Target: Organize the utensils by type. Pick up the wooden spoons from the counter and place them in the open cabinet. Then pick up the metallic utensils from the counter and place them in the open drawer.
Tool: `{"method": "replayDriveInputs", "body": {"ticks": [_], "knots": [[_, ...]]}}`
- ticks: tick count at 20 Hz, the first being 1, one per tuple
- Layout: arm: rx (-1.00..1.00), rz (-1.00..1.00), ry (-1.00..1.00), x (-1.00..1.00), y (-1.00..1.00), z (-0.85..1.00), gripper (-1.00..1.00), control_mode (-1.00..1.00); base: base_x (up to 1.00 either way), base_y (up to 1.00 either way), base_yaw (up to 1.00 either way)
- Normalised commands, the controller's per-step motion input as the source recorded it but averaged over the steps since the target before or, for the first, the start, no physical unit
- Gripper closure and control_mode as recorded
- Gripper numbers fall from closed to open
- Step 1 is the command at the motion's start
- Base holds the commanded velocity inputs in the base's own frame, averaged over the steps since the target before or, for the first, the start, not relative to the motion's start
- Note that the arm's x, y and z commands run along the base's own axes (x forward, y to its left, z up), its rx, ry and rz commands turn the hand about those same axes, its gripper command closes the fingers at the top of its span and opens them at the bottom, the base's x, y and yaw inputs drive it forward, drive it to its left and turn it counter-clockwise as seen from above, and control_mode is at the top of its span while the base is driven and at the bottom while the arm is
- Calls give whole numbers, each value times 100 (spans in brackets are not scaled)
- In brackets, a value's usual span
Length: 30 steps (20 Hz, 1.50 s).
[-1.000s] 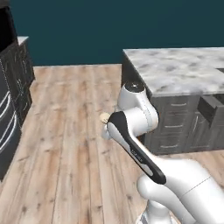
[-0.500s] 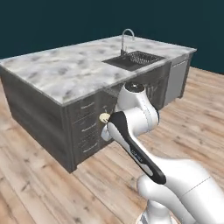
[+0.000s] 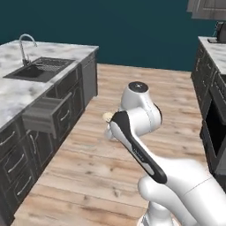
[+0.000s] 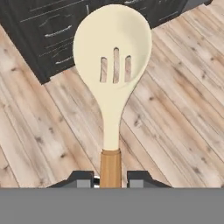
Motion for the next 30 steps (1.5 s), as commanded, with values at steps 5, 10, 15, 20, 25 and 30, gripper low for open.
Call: {"method": "replayDriveInputs", "body": {"ticks": [5,10,15,20,25,30], "knots": [[0,0,0,0,0,0,100,100,89,20,-39],[0,0,0,0,0,0,100,100,94,14,-28],[0,0,0,0,0,0,100,100,94,7,-28],[0,0,0,0,0,0,100,100,96,8,-24],[0,0,0,0,0,0,100,100,100,7,-26],[0,0,0,0,0,0,100,100,100,13,-26]]}}
